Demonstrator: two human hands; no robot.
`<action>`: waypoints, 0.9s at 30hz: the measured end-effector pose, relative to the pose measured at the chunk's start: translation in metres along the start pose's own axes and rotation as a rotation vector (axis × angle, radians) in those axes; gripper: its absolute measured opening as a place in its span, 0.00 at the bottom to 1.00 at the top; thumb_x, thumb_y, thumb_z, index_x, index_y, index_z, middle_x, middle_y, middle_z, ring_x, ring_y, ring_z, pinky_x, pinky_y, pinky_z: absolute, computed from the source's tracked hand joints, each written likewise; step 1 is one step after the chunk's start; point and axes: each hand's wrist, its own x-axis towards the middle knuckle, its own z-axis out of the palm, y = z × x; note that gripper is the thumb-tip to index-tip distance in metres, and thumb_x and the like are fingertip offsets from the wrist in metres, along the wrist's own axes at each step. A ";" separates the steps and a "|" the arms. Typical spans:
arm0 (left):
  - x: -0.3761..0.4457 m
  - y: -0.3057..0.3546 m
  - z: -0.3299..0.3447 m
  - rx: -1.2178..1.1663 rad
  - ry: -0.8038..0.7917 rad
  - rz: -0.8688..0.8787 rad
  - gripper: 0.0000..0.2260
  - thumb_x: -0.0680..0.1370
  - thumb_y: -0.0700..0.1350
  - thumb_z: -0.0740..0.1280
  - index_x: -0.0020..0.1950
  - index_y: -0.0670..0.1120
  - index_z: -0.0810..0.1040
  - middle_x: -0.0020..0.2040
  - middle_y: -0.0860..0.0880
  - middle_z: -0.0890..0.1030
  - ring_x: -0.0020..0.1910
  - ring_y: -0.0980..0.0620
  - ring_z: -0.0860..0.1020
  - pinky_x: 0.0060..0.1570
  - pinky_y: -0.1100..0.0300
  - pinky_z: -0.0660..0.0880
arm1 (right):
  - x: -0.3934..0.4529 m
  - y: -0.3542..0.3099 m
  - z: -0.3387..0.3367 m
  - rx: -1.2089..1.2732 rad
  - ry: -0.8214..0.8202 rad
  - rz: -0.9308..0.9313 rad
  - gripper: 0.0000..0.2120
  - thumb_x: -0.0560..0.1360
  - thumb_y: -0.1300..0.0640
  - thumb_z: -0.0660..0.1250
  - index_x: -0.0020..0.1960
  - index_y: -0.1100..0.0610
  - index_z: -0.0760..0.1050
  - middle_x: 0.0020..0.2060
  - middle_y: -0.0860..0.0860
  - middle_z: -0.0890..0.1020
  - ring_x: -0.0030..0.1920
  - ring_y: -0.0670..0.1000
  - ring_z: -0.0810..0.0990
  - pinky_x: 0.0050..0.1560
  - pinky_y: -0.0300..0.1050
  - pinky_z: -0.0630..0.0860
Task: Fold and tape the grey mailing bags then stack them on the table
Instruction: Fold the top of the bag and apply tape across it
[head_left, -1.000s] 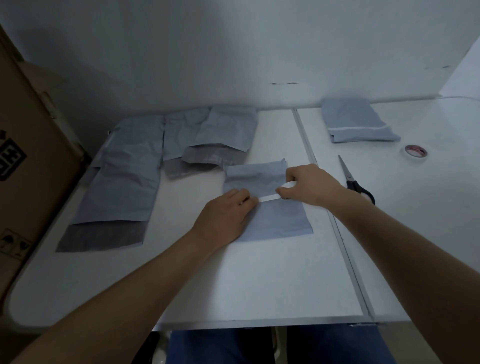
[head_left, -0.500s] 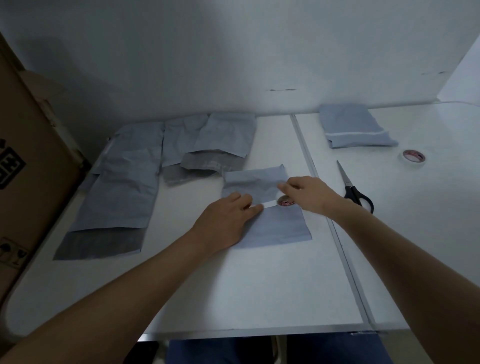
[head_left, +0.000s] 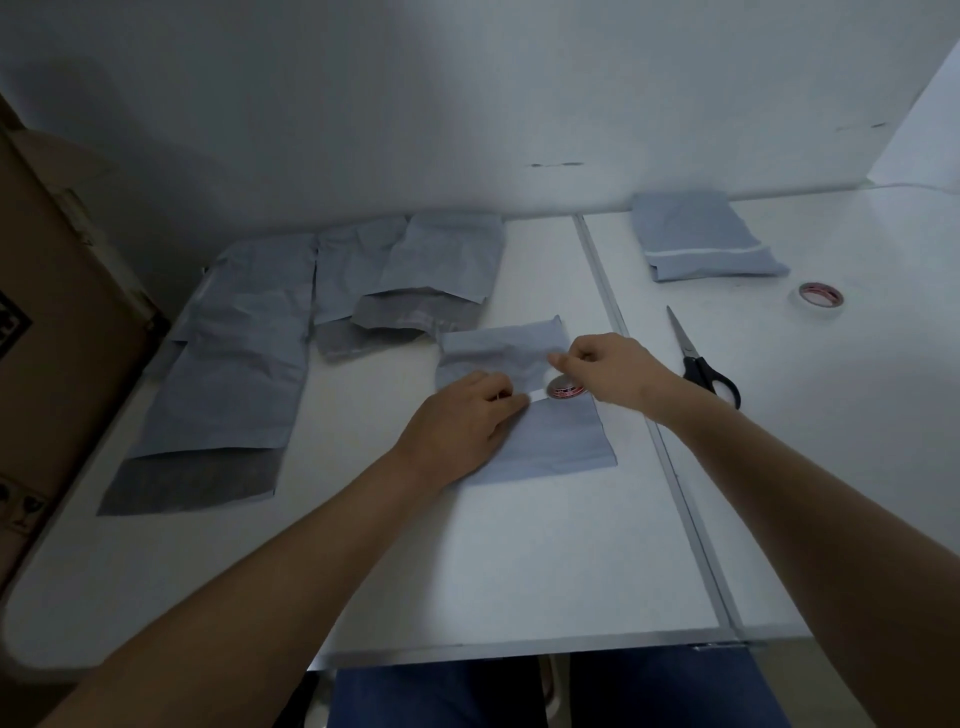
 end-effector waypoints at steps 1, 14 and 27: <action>0.000 0.001 0.000 0.013 0.007 0.002 0.18 0.79 0.50 0.55 0.56 0.47 0.82 0.45 0.50 0.78 0.42 0.51 0.74 0.29 0.64 0.64 | 0.000 0.000 0.000 0.006 0.001 0.004 0.21 0.78 0.42 0.62 0.46 0.62 0.77 0.40 0.56 0.80 0.36 0.49 0.74 0.37 0.41 0.69; 0.001 0.005 0.000 0.055 0.020 -0.014 0.18 0.80 0.50 0.55 0.55 0.46 0.83 0.44 0.49 0.77 0.40 0.50 0.76 0.24 0.59 0.73 | 0.008 -0.009 -0.008 -0.108 0.012 0.017 0.16 0.73 0.45 0.70 0.41 0.58 0.75 0.33 0.49 0.76 0.35 0.47 0.73 0.34 0.40 0.67; 0.002 0.006 -0.002 0.084 0.036 -0.007 0.19 0.80 0.50 0.54 0.54 0.47 0.83 0.43 0.51 0.77 0.40 0.52 0.76 0.25 0.62 0.69 | 0.002 -0.007 -0.014 -0.318 0.017 0.054 0.15 0.73 0.46 0.69 0.41 0.59 0.75 0.39 0.54 0.80 0.38 0.52 0.77 0.32 0.41 0.67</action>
